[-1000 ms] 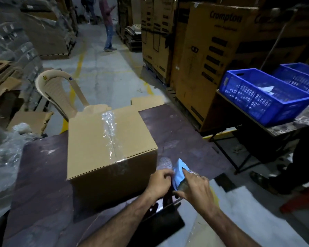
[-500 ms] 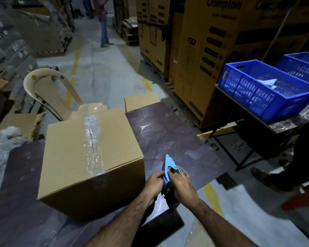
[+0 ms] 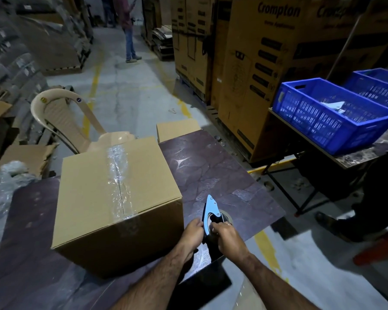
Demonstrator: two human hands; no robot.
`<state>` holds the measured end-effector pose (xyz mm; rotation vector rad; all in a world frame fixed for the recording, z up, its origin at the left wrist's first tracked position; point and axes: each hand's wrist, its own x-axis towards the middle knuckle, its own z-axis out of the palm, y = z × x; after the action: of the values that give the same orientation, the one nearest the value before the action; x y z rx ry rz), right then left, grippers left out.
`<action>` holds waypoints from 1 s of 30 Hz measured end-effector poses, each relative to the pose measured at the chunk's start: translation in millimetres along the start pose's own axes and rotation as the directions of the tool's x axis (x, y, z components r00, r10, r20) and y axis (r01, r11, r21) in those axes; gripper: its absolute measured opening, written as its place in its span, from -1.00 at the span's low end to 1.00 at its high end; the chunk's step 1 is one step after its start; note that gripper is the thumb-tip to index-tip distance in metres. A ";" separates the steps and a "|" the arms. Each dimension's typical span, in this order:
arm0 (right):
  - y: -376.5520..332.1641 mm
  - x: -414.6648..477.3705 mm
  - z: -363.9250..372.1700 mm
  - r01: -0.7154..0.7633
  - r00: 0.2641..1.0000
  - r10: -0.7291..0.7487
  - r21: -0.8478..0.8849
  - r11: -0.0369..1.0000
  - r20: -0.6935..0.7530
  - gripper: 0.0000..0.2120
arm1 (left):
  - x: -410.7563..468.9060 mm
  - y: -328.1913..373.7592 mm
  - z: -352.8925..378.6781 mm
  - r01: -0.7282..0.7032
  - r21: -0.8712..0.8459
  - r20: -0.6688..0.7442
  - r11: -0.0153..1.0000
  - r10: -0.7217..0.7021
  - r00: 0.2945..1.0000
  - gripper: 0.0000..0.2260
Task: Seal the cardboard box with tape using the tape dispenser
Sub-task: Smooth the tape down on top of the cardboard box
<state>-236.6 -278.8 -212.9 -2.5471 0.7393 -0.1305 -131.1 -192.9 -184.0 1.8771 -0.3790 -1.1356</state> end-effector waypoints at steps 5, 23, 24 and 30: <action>-4.5 -2.1 -13.9 -0.017 0.994 0.028 0.099 0.995 -0.107 -0.84 | -17.2 5.0 -2.7 -0.014 0.095 -0.024 0.995 0.016 1.000 -0.78; -182.9 15.5 -111.4 0.448 0.839 -0.314 0.237 0.862 -0.444 -0.79 | -163.2 57.5 -183.1 -0.223 0.753 -0.395 0.619 0.697 0.599 -0.72; -191.5 23.0 -104.1 0.486 0.839 -0.410 0.153 0.860 -0.358 -0.78 | -155.3 54.6 -192.4 -0.132 0.800 -0.363 0.586 0.647 0.671 -0.68; -219.2 48.1 -80.1 0.624 0.779 -0.627 -0.105 0.774 0.010 -0.88 | -137.0 41.8 -225.0 -0.142 0.935 -0.080 0.324 0.585 0.807 -0.55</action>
<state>-108.0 -176.1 -40.6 -2.7949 -0.1403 -0.3514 -11.1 -10.4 -31.0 2.6609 -1.3367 -0.0584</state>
